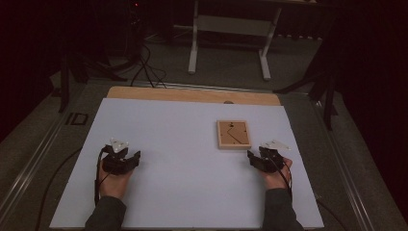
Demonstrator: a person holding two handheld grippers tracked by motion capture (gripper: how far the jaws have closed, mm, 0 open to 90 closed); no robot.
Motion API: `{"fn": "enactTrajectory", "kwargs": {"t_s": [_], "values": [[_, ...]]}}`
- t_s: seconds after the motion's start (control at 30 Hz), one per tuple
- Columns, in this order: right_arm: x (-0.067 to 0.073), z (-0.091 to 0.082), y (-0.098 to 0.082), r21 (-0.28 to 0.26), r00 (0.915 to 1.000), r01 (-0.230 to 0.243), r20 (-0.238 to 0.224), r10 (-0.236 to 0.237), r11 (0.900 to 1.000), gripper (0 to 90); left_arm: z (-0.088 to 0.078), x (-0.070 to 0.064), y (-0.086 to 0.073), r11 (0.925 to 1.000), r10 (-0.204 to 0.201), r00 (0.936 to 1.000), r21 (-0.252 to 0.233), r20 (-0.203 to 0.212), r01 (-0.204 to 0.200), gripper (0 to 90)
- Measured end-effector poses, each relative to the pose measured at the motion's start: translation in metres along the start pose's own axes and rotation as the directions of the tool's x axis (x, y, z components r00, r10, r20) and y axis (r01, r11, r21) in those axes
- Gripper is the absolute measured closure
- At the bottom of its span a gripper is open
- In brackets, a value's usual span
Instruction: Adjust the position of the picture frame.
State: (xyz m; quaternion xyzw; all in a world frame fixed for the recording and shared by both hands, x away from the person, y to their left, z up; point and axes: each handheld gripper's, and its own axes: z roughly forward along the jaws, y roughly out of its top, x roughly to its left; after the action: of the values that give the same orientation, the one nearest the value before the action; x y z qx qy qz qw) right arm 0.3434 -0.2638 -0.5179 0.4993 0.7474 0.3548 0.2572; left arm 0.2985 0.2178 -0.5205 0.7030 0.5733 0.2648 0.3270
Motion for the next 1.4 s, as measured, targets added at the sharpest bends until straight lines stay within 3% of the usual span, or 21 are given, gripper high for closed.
{"fn": "enactTrajectory", "kwargs": {"t_s": [0.23,0.57,0.9,1.07,1.4], "values": [[-0.005,-0.008,0.002,-0.057,0.9995,-0.010,0.028,0.012,0.998,54.9,-0.002,0.003,0.000,0.9998,0.009,0.9996,-0.016,0.025,-0.009,49.8],[-0.001,-0.007,0.003,-0.067,0.9994,-0.001,0.034,0.003,0.998,58.5,-0.003,0.000,0.000,0.9992,0.034,0.9986,-0.024,0.040,-0.033,49.7],[-0.006,-0.009,0.014,-0.088,0.9999,0.000,0.014,0.001,0.996,79.0,-0.002,0.000,-0.001,0.9991,0.034,0.9989,-0.025,0.033,-0.033,49.7],[-0.004,-0.003,0.022,-0.087,0.9995,0.032,-0.004,-0.033,0.996,88.0,-0.003,0.000,0.000,0.9992,0.027,0.9987,-0.030,0.043,-0.026,49.7],[-0.001,0.015,0.037,-0.072,0.9979,0.065,0.000,-0.065,0.995,89.4,-0.003,0.000,0.000,0.9991,0.025,0.9986,-0.035,0.047,-0.023,49.7]]}}
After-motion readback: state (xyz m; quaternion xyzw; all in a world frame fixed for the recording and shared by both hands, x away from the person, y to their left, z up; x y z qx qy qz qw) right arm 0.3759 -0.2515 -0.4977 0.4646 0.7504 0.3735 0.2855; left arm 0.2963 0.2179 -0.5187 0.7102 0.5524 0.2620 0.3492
